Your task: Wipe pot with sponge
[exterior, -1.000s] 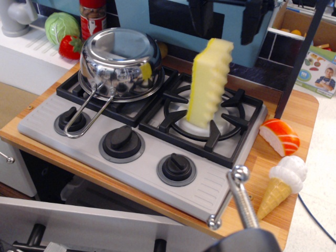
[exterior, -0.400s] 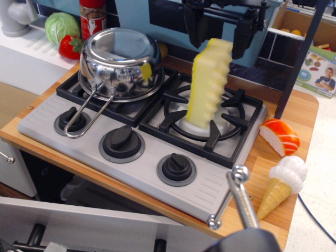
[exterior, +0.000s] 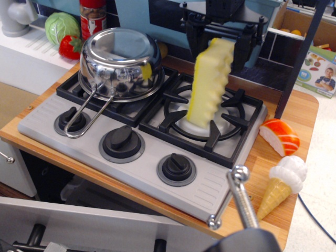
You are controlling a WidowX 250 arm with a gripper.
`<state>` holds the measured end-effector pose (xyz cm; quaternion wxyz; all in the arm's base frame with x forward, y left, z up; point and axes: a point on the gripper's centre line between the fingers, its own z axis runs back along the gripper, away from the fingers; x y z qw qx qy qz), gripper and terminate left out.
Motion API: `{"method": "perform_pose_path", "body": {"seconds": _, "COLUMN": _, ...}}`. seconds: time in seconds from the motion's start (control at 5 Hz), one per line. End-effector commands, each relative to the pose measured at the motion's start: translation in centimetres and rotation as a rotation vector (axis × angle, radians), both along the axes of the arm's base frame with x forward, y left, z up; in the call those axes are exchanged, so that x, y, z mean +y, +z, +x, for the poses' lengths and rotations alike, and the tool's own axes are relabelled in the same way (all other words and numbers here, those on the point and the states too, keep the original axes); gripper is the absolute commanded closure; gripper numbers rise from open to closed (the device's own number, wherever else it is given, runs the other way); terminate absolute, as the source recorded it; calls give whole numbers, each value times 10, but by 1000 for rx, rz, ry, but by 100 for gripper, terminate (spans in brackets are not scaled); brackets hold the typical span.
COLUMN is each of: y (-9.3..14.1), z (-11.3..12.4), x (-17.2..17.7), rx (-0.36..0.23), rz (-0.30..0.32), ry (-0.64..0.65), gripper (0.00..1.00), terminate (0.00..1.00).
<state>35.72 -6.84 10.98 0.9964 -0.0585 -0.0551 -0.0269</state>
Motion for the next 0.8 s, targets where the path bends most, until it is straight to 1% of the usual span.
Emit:
{"method": "perform_pose_path", "body": {"seconds": 0.0, "y": 6, "z": 5, "x": 4, "rx": -25, "rz": 26, "ry": 58, "gripper": 100, "terminate": 0}}
{"method": "perform_pose_path", "body": {"seconds": 0.2, "y": 20, "z": 4, "x": 14, "rx": -28, "rz": 21, "ry": 64, "gripper": 100, "terminate": 0}}
{"method": "perform_pose_path", "body": {"seconds": 0.4, "y": 61, "z": 6, "x": 41, "rx": -33, "rz": -61, "ry": 78, "gripper": 100, "terminate": 0}}
{"method": "perform_pose_path", "body": {"seconds": 0.6, "y": 90, "z": 7, "x": 86, "rx": -78, "rz": -140, "ry": 53, "gripper": 100, "terminate": 0}}
